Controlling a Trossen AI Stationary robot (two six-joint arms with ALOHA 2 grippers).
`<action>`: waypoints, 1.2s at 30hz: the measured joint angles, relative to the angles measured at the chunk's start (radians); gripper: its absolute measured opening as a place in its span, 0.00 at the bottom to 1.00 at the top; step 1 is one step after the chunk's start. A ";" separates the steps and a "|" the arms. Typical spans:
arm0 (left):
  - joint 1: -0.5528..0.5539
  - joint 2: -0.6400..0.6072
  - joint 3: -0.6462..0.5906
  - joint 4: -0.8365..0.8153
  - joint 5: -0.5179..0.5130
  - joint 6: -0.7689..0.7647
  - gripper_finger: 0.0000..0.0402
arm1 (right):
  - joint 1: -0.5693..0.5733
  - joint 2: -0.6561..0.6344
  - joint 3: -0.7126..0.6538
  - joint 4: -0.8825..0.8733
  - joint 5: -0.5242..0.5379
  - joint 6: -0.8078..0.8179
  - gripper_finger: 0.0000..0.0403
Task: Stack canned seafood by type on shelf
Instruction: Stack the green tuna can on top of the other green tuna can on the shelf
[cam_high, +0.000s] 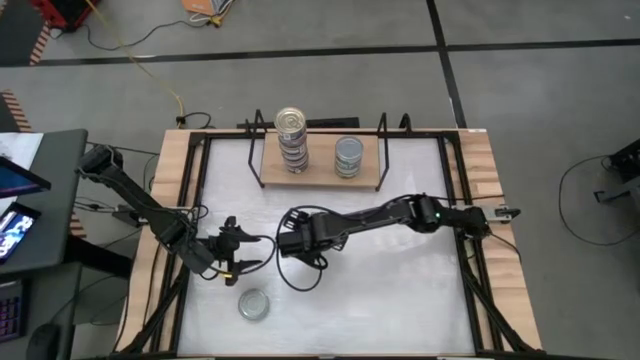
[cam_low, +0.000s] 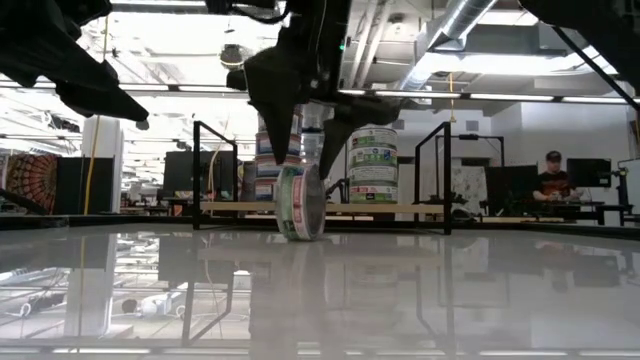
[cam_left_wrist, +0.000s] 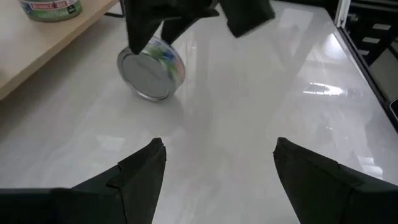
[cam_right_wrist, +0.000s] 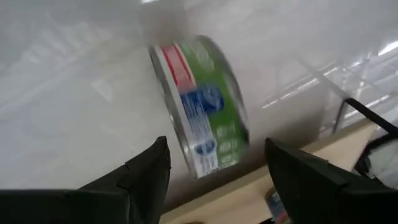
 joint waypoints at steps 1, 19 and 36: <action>0.000 0.000 0.000 -0.003 0.000 -0.003 0.72 | 0.000 0.003 0.000 0.003 0.000 -0.007 0.72; 0.000 0.000 0.000 -0.010 -0.003 -0.009 0.72 | 0.030 0.003 -0.015 0.135 -0.233 0.036 0.53; 0.000 0.000 0.000 -0.010 -0.039 0.010 0.72 | 0.013 -0.101 0.084 -0.075 -0.233 0.391 0.39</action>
